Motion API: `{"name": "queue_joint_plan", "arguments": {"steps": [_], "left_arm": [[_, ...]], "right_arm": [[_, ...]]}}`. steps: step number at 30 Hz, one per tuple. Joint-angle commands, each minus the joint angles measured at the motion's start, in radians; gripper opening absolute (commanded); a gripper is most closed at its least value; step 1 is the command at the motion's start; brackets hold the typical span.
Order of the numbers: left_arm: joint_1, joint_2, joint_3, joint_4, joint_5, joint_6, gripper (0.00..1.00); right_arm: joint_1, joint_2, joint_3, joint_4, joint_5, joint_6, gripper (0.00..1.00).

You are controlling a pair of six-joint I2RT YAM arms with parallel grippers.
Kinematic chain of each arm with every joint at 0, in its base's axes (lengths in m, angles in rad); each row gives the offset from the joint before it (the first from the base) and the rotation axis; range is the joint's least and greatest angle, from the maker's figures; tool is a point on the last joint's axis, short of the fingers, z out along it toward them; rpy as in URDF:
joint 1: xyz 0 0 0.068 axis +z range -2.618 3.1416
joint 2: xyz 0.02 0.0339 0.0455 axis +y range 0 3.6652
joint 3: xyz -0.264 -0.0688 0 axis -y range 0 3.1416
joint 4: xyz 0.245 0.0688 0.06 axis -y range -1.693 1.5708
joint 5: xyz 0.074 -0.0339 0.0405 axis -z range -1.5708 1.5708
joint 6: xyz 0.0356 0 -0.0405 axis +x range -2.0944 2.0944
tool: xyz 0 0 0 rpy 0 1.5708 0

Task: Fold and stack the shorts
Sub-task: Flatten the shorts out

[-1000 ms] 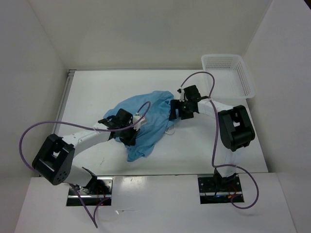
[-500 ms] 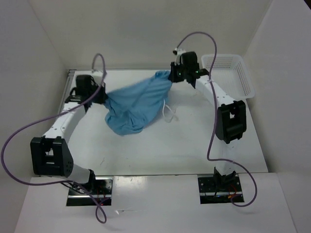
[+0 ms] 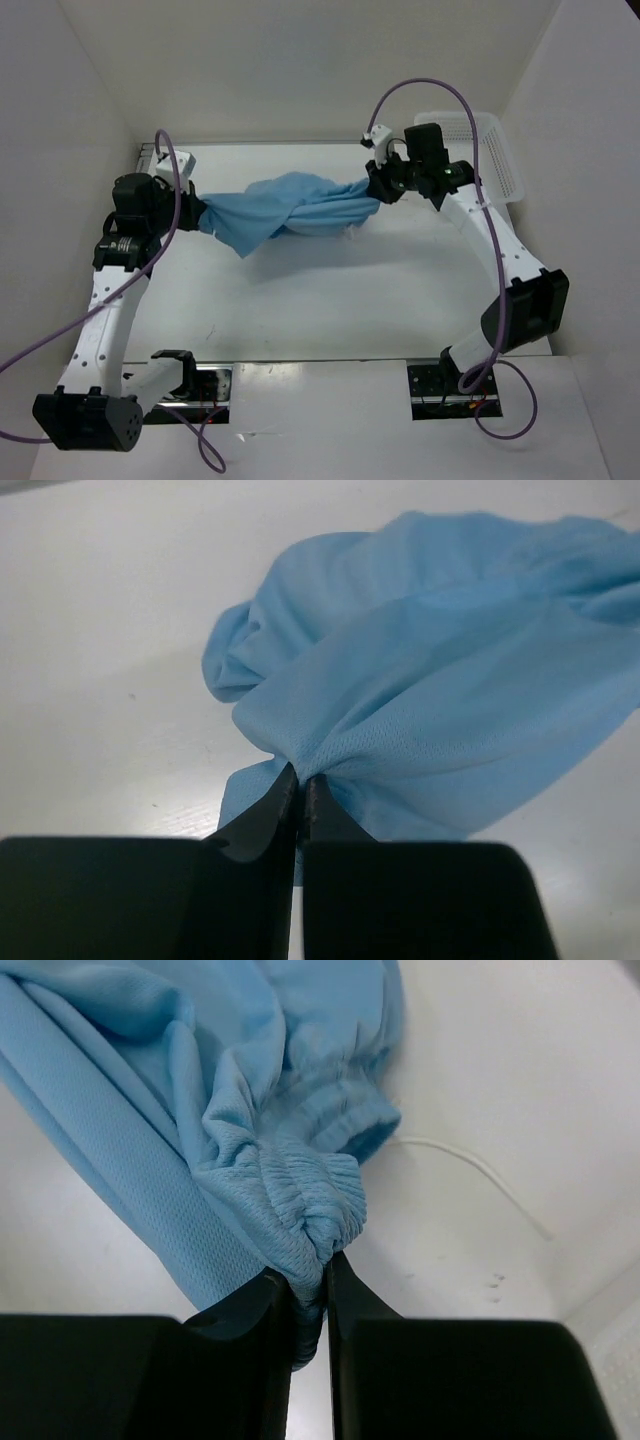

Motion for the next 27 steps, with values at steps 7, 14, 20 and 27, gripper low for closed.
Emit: {"name": "queue_joint_plan", "arguments": {"steps": [7, 14, 20, 27], "left_arm": [[0.019, -0.097, 0.150, 0.009, 0.165, 0.004, 0.00], [0.032, 0.081, 0.222, 0.305, 0.097, 0.004, 0.00], [0.032, 0.531, 0.358, 0.249, 0.146, 0.004, 0.23], [0.047, 0.956, 0.878, -0.049, 0.042, 0.004, 0.59]], "right_arm": [[-0.006, -0.174, 0.183, -0.163, -0.196, -0.005, 0.00], [-0.117, 0.001, 0.325, 0.148, -0.171, 0.323, 0.00], [-0.094, 0.395, 0.513, 0.207, 0.034, 0.380, 0.53], [-0.023, 0.581, 0.664, 0.261, 0.317, 0.396, 0.97]]}}
